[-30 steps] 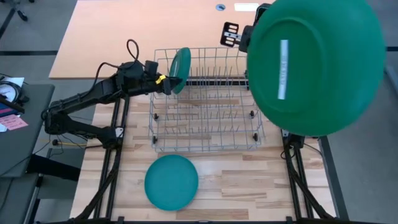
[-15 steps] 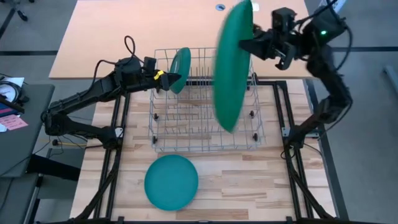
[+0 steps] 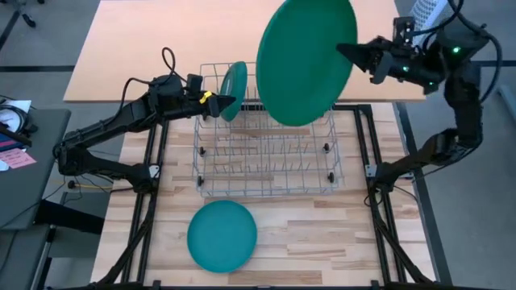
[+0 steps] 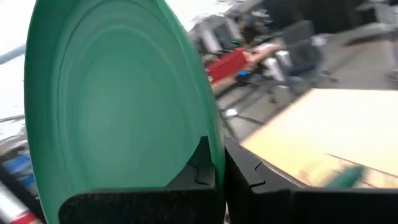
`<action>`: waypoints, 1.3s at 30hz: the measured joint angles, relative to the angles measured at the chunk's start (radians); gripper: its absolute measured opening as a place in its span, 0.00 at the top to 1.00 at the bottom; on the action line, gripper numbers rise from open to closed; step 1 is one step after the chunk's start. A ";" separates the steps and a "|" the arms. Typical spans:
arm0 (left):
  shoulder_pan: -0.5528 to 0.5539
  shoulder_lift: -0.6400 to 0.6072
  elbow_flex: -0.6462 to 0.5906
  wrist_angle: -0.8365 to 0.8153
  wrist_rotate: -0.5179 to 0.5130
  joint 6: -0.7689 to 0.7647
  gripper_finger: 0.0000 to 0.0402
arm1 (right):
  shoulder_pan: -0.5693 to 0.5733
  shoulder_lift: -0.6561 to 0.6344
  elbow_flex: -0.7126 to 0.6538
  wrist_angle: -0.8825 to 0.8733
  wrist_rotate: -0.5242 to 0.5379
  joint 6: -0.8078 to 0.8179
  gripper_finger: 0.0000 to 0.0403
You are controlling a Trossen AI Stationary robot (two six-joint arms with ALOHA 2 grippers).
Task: Sort dishes
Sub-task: Put the green plate in the dish rack
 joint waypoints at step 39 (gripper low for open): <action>0.000 0.001 0.000 -0.063 0.001 0.002 0.57 | 0.187 -0.056 0.000 -0.417 0.686 0.124 0.98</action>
